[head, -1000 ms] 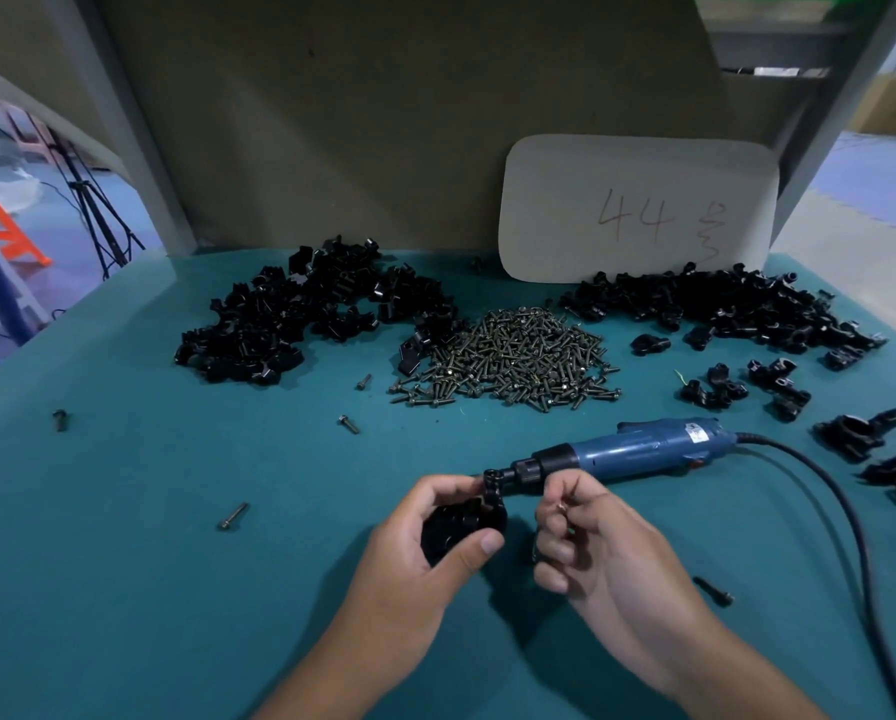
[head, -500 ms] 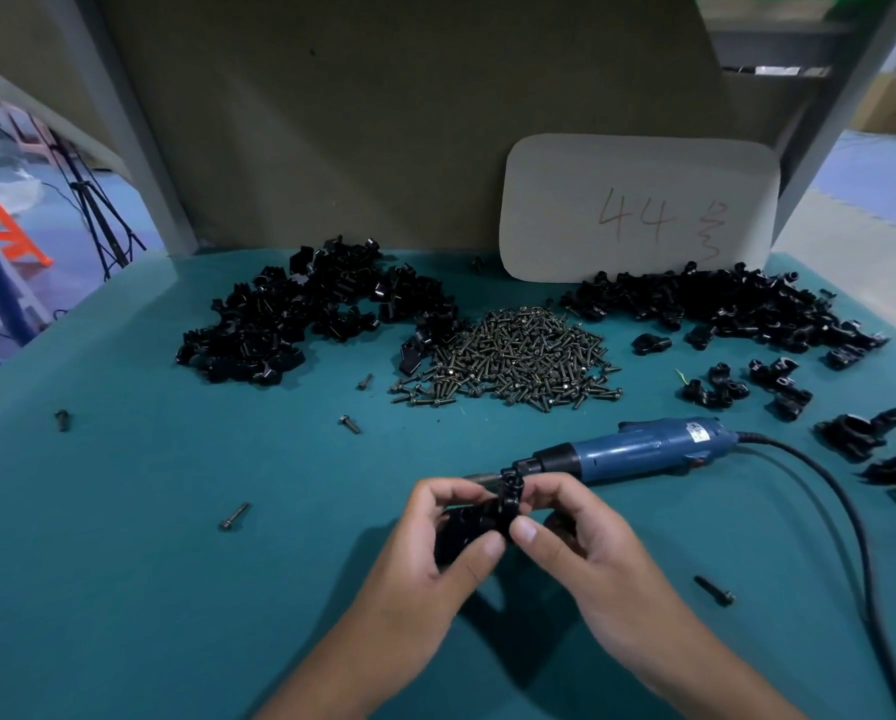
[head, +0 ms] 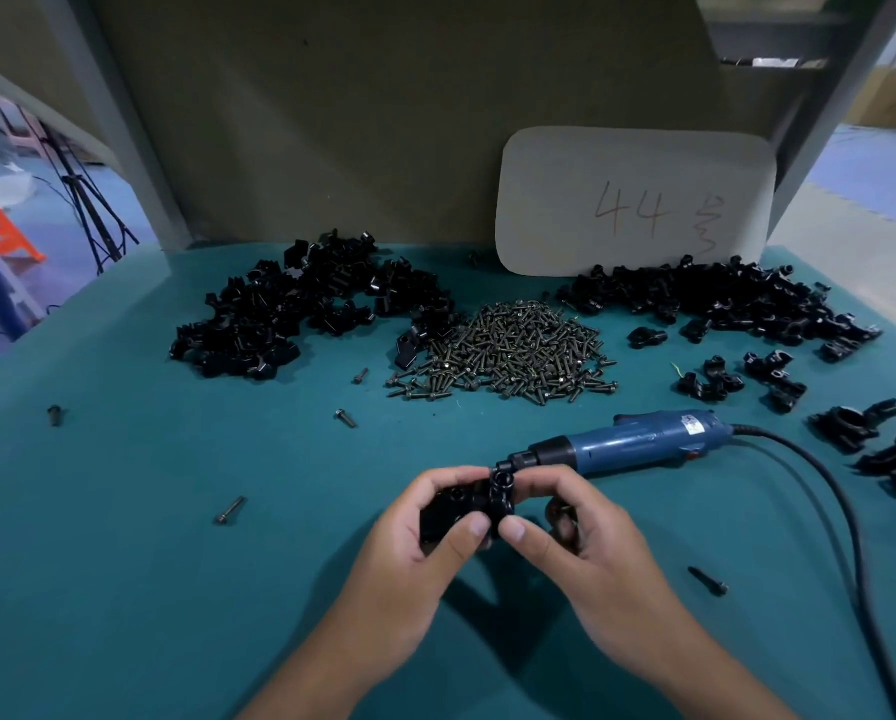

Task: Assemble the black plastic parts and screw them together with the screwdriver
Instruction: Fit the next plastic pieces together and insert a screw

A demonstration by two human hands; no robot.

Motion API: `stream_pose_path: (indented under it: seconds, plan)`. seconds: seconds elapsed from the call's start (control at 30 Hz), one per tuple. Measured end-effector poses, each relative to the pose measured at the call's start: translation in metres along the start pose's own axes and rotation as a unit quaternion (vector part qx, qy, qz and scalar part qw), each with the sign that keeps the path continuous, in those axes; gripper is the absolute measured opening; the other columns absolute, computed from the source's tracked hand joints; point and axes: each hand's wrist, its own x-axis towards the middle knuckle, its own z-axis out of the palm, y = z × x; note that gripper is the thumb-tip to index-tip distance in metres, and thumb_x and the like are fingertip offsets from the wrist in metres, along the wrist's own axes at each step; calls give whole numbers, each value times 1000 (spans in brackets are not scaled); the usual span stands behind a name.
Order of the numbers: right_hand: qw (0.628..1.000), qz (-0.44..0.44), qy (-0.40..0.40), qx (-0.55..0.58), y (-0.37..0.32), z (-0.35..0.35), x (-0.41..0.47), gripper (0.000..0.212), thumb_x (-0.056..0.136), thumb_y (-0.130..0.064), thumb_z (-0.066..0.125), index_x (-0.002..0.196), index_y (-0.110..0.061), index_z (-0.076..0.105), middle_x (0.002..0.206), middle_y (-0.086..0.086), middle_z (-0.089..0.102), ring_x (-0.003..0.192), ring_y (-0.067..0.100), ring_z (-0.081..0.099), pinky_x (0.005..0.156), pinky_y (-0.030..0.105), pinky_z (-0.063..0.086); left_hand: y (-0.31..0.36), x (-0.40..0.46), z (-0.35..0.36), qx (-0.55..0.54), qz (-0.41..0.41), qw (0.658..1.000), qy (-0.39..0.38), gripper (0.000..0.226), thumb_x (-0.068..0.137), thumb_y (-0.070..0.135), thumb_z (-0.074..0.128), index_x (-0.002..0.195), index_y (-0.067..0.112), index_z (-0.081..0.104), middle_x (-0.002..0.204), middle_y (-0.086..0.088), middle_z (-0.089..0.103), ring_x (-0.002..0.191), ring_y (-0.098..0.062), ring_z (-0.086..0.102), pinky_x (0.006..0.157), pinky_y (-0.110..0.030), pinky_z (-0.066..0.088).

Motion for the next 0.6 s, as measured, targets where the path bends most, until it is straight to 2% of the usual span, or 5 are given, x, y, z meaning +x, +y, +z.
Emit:
stream_pose_path:
  seconds: [0.07, 0.17, 0.27, 0.47, 0.6]
  plan:
    - [1000, 3, 2, -3, 0, -1, 0, 23, 84, -43, 73, 106, -42, 67, 71, -25, 55, 62, 5, 34, 57, 20, 31, 3, -1, 1, 0, 1, 1000, -3, 31, 84, 42, 69, 115, 38, 68, 115, 2, 74, 99, -11, 70, 87, -18, 51]
    - [1000, -3, 1, -2, 0, -1, -1, 24, 83, -47, 72, 106, -41, 67, 81, -27, 62, 63, 4, 35, 58, 18, 32, 5, 0, 2, 10, 7, 1000, -3, 30, 84, 43, 70, 114, 40, 67, 116, 5, 74, 107, -10, 69, 90, -17, 50]
    - [1000, -5, 2, -4, 1, -1, -1, 26, 83, -51, 73, 105, -41, 67, 82, -27, 63, 63, 4, 35, 58, 17, 33, 6, -1, 3, 11, 12, 1000, 3, 29, 83, 42, 70, 112, 39, 68, 114, 6, 74, 104, -9, 69, 89, -16, 50]
    - [1000, -8, 7, -10, 0, -1, -1, 23, 84, -50, 75, 104, -41, 67, 84, -27, 65, 62, 4, 36, 58, 15, 32, 6, -1, 2, 12, 18, 1000, -7, 26, 91, 27, 69, 114, 37, 68, 117, 6, 74, 111, -10, 68, 92, -17, 49]
    - [1000, -3, 7, -11, 0, 0, -1, 26, 81, -51, 72, 104, -41, 66, 89, -23, 67, 63, 3, 36, 59, 16, 32, 8, -1, 2, 5, 23, 1000, -11, 27, 90, 34, 69, 117, 34, 69, 121, 3, 73, 116, -14, 67, 95, -18, 49]
